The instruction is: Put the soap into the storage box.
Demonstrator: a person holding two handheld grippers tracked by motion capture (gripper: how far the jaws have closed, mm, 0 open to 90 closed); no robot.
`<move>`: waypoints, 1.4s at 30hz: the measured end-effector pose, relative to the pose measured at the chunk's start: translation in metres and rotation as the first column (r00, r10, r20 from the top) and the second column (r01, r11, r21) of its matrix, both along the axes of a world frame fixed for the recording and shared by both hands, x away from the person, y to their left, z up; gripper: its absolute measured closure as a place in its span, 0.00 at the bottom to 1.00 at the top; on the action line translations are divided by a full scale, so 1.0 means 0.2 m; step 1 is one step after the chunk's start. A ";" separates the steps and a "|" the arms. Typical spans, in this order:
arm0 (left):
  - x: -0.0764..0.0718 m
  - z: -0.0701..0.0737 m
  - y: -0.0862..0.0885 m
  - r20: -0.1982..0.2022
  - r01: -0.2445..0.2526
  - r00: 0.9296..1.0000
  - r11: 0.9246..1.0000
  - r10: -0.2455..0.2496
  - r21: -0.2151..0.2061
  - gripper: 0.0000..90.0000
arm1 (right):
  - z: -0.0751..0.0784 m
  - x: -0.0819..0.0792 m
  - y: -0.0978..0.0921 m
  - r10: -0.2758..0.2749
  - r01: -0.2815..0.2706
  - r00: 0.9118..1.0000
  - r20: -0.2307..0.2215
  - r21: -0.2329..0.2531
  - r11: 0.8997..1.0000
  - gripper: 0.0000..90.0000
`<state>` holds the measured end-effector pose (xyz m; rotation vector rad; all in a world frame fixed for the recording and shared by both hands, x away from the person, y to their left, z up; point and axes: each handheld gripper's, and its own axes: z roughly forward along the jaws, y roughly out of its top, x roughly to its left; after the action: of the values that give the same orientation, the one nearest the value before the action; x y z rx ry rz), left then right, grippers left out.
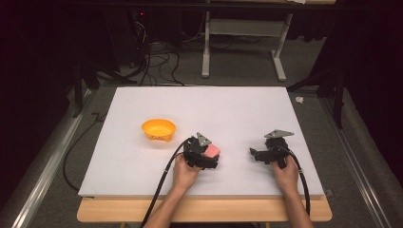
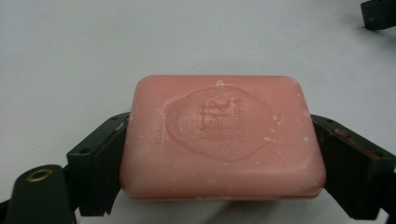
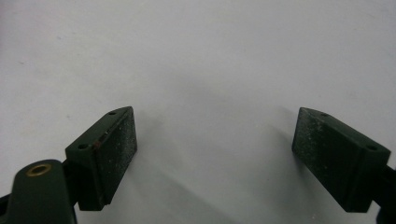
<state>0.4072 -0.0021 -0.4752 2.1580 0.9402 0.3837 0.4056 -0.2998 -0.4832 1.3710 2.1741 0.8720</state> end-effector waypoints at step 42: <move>-0.11 0.13 0.16 0.038 0.001 0.999 0.999 0.001 -0.037 0.15 | 0.00 0.00 0.00 0.001 -0.001 1.000 -0.002 0.001 1.000 0.16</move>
<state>0.3849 0.0294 -0.4500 2.1098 0.9194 0.4022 0.4057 -0.2999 -0.4831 1.3714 2.1765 0.8728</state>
